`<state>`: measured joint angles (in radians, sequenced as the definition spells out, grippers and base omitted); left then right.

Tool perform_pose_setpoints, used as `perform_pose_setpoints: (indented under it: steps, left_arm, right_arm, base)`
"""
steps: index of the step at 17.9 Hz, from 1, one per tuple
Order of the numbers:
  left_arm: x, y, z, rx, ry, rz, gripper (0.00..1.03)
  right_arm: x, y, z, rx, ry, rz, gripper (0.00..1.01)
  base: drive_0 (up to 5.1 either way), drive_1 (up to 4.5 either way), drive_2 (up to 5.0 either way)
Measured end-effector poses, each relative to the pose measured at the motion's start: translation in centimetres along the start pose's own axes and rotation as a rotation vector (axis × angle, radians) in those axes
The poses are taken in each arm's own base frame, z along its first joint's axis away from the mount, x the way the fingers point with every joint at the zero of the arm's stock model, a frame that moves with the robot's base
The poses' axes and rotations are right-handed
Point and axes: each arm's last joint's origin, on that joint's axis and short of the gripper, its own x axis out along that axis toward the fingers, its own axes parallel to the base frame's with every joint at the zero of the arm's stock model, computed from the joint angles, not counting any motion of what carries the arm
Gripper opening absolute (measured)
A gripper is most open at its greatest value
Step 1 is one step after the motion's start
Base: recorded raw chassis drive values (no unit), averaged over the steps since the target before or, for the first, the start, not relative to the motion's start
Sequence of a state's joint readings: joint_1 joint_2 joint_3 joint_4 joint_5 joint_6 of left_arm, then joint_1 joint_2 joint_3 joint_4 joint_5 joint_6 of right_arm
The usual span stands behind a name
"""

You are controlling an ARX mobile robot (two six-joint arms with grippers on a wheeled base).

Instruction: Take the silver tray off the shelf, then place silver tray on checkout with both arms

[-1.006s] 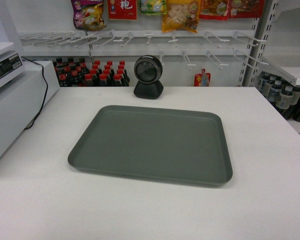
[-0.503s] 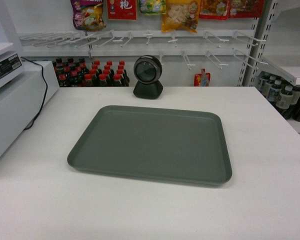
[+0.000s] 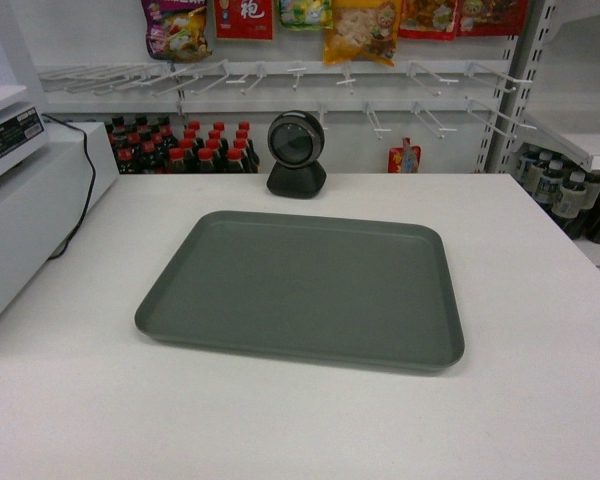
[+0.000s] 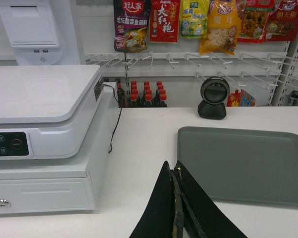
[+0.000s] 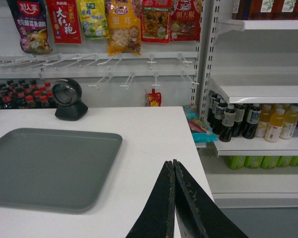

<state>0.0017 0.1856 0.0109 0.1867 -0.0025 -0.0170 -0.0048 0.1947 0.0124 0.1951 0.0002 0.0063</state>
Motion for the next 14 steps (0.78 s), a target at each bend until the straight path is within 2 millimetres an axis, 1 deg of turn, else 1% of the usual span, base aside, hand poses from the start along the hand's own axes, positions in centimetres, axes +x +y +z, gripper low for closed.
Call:
perform_pose_setpoints:
  steps: [1, 3, 4, 5, 6, 8, 11, 14]
  left_arm:
    - [-0.1, 0.0, 0.0, 0.000, 0.000, 0.000, 0.01]
    - [-0.9, 0.0, -0.7, 0.000, 0.057, -0.004, 0.01]
    - [-1.0, 0.0, -0.6, 0.000, 0.045, -0.001, 0.01]
    - [-1.1, 0.0, -0.4, 0.000, 0.024, 0.001, 0.01]
    - [-1.1, 0.0, -0.1, 0.000, -0.005, -0.003, 0.01]
    - [-1.2, 0.0, -0.2, 0.000, 0.006, 0.000, 0.01]
    - [-1.1, 0.0, -0.4, 0.000, 0.021, 0.000, 0.01]
    - [-1.1, 0.0, -0.3, 0.000, 0.011, -0.002, 0.01]
  right_arm:
    - [-0.1, 0.0, 0.0, 0.000, -0.001, 0.000, 0.02]
    - [-0.5, 0.0, -0.3, 0.000, 0.026, -0.001, 0.02]
    - [-0.8, 0.0, -0.7, 0.000, 0.056, 0.002, 0.02]
    - [-1.0, 0.0, -0.7, 0.000, 0.051, 0.000, 0.02]
    - [-1.2, 0.0, -0.4, 0.000, 0.014, 0.001, 0.02]
    - [-1.3, 0.0, 0.0, 0.000, -0.014, 0.004, 0.02]
    - [-1.2, 0.0, -0.4, 0.000, 0.016, 0.002, 0.02]
    - [-1.2, 0.0, -0.3, 0.000, 0.008, 0.001, 0.02]
  base:
    - [0.0, 0.00, 0.0]
    - [0.0, 0.00, 0.0]
    - [0.0, 0.00, 0.0]
    - [0.0, 0.00, 0.0]
    - [0.0, 0.00, 0.0]
    - [0.0, 0.00, 0.0]
    - [0.0, 0.00, 0.0]
    - [0.0, 0.00, 0.0]
